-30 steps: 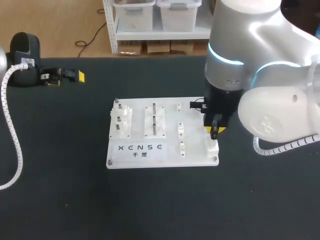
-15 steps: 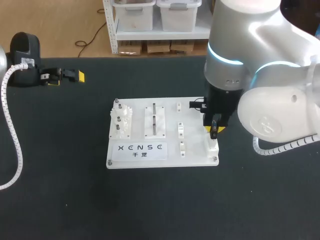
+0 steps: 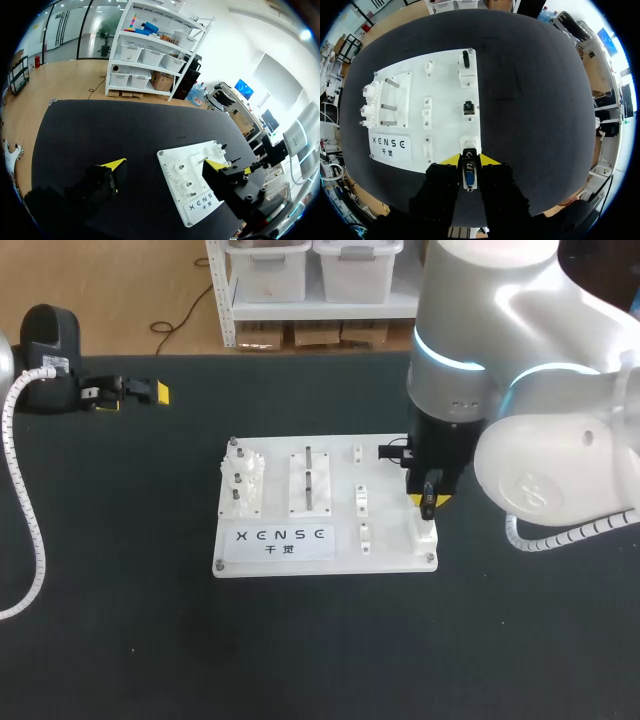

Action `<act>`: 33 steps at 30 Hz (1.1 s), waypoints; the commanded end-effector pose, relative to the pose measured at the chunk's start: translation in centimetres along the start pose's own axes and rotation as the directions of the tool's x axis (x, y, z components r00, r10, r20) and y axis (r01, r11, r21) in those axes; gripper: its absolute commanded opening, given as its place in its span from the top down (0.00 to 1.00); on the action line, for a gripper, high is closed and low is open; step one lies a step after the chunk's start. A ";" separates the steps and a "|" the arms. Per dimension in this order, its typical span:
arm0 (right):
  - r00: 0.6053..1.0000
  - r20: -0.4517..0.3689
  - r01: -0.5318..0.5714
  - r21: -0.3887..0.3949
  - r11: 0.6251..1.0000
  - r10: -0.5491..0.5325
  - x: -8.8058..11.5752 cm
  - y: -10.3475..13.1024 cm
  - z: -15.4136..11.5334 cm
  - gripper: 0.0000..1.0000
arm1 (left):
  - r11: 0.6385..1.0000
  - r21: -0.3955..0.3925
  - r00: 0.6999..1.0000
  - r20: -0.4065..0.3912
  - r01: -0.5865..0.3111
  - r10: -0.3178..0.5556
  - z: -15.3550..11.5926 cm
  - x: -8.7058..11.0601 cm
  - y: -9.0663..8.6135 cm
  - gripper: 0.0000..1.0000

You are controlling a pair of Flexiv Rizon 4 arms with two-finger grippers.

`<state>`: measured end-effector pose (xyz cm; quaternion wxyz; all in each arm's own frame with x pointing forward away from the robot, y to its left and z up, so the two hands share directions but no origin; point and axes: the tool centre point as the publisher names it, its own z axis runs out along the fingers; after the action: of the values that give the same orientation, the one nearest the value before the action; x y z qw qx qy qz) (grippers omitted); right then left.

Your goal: Insert the USB connector, Ethernet cable, and multi-pin plug into their matching sockets one by one.

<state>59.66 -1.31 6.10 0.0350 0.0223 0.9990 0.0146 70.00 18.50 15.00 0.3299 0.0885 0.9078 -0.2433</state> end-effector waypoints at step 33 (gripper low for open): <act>1.000 0.004 -0.018 0.014 1.000 0.018 0.0 -0.1 0.3 1.00 | 1.000 0.000 1.000 0.000 0.000 0.000 0.0 0.0 0.0 0.00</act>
<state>59.66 -1.50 6.07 0.0359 0.0308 0.9988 0.0095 70.00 18.50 15.00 0.3299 0.0885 0.9078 -0.2433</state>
